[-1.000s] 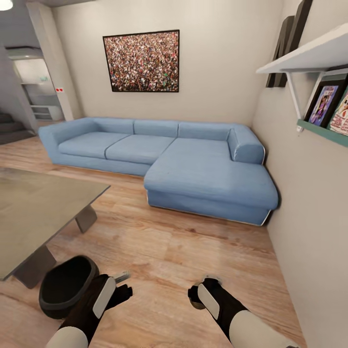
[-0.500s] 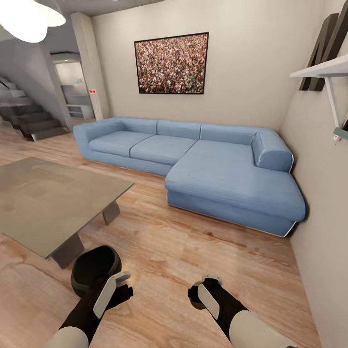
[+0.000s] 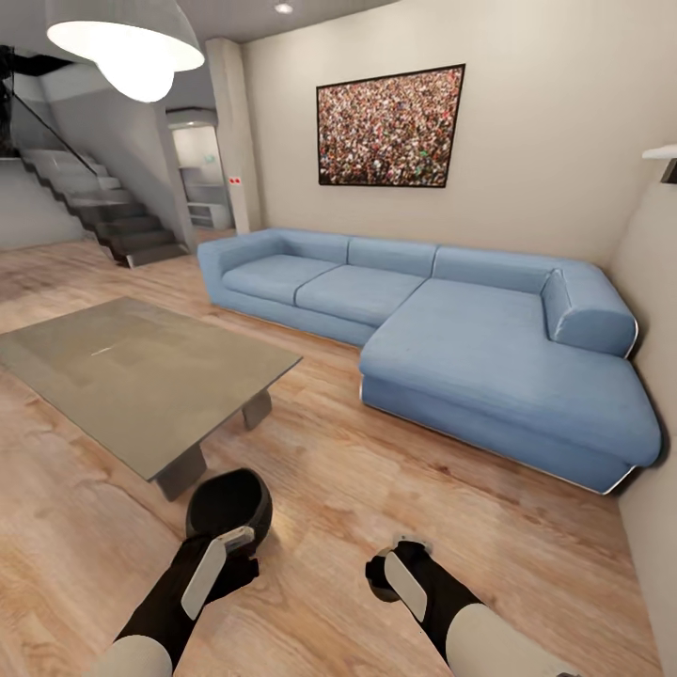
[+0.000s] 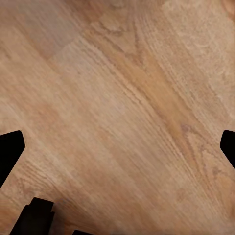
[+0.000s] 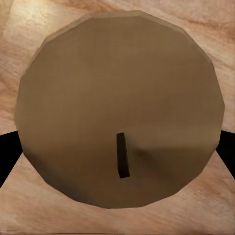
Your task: Place each of the two pumpkins and all three candles from the living room inside a cabinet in the living room (use any cabinet), then make sure every cabinet is closed, and position the cauldron so it is next to a table in the living room.
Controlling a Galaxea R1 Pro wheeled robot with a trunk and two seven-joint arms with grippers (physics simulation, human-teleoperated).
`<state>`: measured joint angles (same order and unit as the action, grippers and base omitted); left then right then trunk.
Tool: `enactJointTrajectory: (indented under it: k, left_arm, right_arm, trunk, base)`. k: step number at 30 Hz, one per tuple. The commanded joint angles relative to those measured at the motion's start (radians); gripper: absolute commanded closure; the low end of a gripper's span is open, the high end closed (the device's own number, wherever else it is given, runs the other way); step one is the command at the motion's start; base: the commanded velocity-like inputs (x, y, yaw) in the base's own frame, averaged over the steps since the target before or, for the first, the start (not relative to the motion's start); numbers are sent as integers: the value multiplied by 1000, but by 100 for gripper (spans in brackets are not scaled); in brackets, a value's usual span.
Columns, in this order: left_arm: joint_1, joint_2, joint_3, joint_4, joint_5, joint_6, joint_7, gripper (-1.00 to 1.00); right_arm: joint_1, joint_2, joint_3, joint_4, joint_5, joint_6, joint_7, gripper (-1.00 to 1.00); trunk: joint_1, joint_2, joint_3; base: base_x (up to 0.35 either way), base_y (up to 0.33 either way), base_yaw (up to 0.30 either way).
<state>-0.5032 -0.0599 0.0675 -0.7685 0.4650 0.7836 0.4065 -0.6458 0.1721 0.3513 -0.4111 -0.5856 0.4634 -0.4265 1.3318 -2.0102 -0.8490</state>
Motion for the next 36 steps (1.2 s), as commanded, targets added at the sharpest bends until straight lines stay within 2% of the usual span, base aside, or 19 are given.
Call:
enactJointTrajectory:
  k: [1, 14, 27, 36]
  left_arm:
    - [0, 0, 0, 0, 0, 0, 0, -100]
    - [0, 0, 0, 0, 0, 2, 0, -100]
    - [0, 1, 1, 0, 2, -5, -4, -100]
    - [0, 3, -1, 0, 3, -4, -9, -100]
  right_arm:
    - [0, 0, 0, 0, 0, 0, 0, 100]
    - [0, 2, 1, 0, 1, 1, 0, 100]
    - [0, 2, 3, 0, 1, 1, -1, 100]
    - [0, 2, 2, 0, 2, -1, -1, 100]
  trunk:
    - [-4, 7, 3]
    - [-54, 98, 44]
    - [-54, 98, 44]
    - [-54, 98, 44]
  base:
    - [-208, 0, 252]
    - [-32, 0, 42]
    - [0, 0, 259]
    - [0, 0, 44]
